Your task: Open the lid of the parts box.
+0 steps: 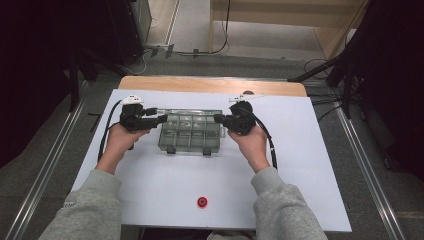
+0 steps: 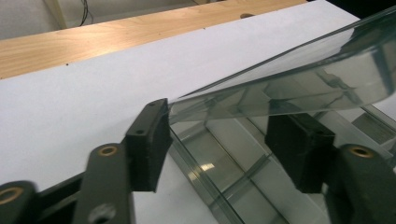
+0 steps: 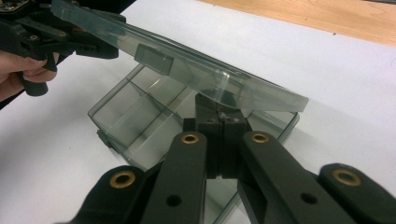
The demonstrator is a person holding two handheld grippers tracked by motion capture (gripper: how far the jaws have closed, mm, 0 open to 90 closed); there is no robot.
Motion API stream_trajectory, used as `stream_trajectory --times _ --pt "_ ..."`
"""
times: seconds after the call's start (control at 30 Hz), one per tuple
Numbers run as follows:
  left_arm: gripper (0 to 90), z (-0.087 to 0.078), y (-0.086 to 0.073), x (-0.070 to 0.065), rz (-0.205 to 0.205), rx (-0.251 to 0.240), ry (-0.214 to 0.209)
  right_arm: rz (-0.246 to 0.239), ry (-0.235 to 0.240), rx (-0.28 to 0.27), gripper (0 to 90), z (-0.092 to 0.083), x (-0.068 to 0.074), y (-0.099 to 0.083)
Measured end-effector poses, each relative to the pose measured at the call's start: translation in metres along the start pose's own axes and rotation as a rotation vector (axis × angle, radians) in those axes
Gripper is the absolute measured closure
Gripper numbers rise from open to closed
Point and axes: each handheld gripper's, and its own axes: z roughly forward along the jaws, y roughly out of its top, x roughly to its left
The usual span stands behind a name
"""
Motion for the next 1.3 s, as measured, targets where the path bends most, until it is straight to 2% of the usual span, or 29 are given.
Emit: stream_trajectory --times 0.03,0.07,0.13,0.23,0.3,0.37,0.8,1.1,1.17,1.3 --pt "40.9 0.0 0.0 0.001 -0.003 0.002 -0.003 0.004 -0.003 0.001 90.0 0.0 0.0 0.0" --pt "45.8 0.001 0.001 0.001 -0.003 0.003 0.002 0.004 -0.003 0.001 90.0 0.0 0.0 0.0" --pt "50.1 0.002 0.001 0.001 -0.001 0.002 -0.008 0.003 -0.004 0.0 90.0 0.001 0.0 -0.001" --pt "55.4 0.003 0.003 0.0 0.004 -0.005 -0.012 -0.007 -0.01 0.001 90.0 0.001 0.0 -0.002" --pt "56.4 0.003 0.003 -0.001 0.013 -0.007 0.001 -0.003 -0.013 0.002 90.0 0.0 -0.001 -0.002" --pt "59.8 0.003 0.004 0.001 0.001 -0.015 0.0 -0.003 -0.013 0.002 90.0 0.0 -0.001 -0.003" --pt "60.3 0.004 0.003 0.001 0.006 -0.015 0.008 -0.007 -0.016 0.003 86.4 -0.002 -0.005 -0.008" --pt "60.3 0.004 0.003 0.001 0.003 -0.011 0.01 -0.005 -0.016 0.004 80.3 -0.004 -0.013 -0.014" --pt "60.2 0.004 0.003 0.001 0.004 -0.009 0.012 -0.006 -0.018 0.003 78.1 -0.003 -0.016 -0.015" --pt "60.2 0.004 0.003 0.001 0.003 -0.007 0.013 -0.005 -0.011 -0.018 67.6 0.001 -0.022 -0.018"
